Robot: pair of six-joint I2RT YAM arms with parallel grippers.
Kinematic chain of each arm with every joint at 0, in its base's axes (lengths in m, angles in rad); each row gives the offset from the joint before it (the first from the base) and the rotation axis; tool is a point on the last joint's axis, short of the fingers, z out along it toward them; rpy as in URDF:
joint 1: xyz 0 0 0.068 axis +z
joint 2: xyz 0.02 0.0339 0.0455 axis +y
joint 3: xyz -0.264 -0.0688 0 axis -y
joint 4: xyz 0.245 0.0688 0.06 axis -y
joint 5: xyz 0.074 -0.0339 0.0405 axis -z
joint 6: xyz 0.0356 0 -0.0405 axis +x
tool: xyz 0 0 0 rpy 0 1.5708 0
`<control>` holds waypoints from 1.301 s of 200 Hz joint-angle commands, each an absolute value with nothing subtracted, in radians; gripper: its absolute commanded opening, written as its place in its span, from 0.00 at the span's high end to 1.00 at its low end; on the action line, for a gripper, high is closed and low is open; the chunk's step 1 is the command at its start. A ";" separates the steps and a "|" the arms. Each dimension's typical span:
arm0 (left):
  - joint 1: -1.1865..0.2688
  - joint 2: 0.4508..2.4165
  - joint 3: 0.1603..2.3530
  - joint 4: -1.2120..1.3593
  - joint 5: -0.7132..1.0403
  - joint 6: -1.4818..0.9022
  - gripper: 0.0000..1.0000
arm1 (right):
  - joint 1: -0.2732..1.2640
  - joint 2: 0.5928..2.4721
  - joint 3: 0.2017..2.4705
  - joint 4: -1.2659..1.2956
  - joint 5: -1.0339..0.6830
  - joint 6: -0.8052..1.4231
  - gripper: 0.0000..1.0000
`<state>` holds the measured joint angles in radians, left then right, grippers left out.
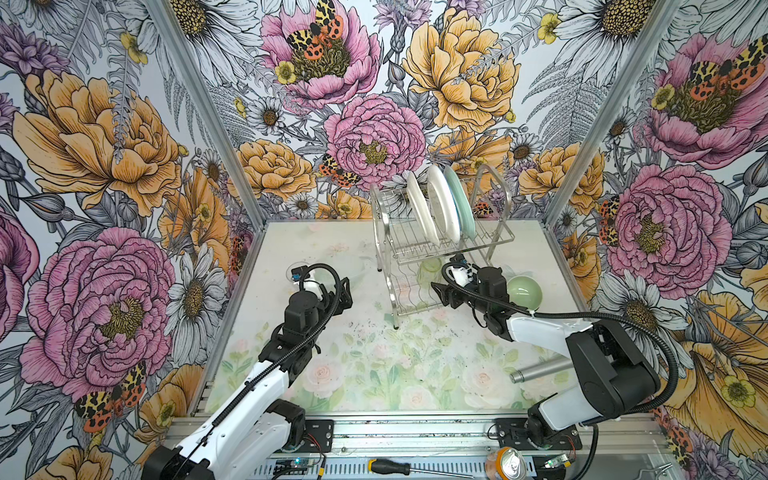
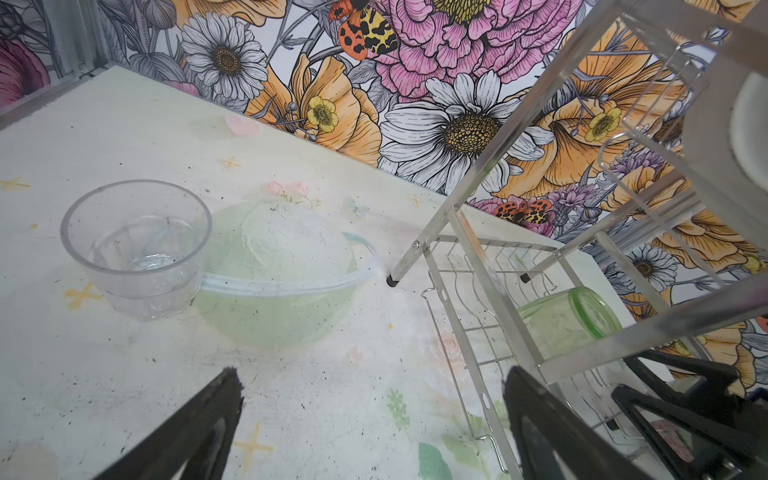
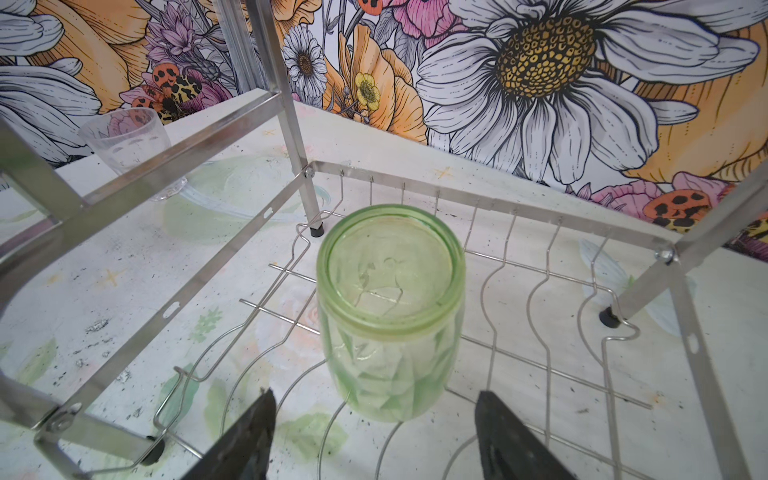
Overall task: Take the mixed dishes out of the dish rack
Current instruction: 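Carry the green glass cup out of the rack toward the left gripper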
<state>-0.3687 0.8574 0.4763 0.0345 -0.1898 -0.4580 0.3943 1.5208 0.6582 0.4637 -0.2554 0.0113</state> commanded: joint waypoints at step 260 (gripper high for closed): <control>-0.357 0.830 0.506 -0.010 -0.201 -0.428 0.01 | 0.387 1.797 0.894 0.640 -0.363 0.037 0.25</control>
<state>-0.3679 0.8246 0.4770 0.0040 -0.1909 -0.4419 0.3916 1.8164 0.9142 0.5888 -0.3412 0.0200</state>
